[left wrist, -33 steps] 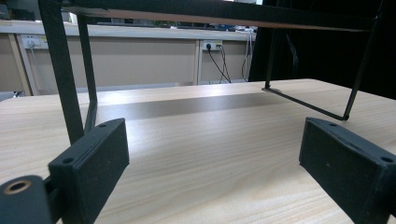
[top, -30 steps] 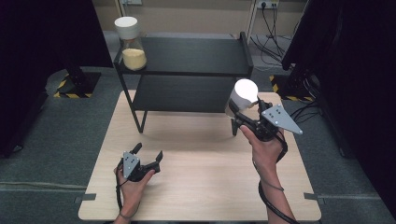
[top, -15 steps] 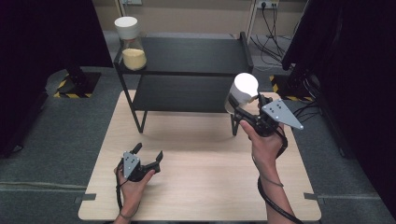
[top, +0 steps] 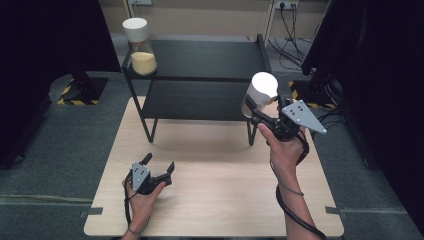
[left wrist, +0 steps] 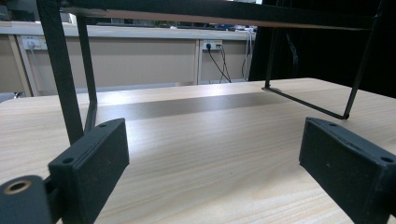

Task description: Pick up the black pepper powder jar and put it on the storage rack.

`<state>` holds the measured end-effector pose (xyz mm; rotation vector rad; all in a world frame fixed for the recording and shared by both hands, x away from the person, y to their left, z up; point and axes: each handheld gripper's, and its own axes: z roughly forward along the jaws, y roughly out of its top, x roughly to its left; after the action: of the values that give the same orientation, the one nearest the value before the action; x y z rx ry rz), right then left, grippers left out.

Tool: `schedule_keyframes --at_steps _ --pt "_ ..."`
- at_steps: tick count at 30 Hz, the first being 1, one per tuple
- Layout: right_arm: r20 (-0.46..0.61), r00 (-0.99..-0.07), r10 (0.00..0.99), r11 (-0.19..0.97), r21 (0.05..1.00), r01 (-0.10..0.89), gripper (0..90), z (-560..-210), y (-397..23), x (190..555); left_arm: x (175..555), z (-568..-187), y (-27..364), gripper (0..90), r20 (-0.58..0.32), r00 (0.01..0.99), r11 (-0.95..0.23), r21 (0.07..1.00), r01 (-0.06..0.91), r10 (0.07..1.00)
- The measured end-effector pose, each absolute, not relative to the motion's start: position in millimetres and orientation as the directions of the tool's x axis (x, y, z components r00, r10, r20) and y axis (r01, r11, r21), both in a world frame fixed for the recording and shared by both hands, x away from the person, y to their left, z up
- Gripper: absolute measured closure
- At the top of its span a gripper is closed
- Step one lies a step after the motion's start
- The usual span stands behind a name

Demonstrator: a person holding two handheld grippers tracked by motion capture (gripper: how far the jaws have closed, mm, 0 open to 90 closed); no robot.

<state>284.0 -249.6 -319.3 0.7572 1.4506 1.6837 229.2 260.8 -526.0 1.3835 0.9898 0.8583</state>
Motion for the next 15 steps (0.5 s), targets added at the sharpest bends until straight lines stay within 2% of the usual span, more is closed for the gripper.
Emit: schedule_keyframes --at_steps 15 --pt "-0.041 -0.517 0.855 -0.057 0.983 -0.172 30.6 -310.6 -246.5 290.4 229.4 -525.6 260.9 7.7 -0.054 0.373 0.027 0.997 0.077 0.926"
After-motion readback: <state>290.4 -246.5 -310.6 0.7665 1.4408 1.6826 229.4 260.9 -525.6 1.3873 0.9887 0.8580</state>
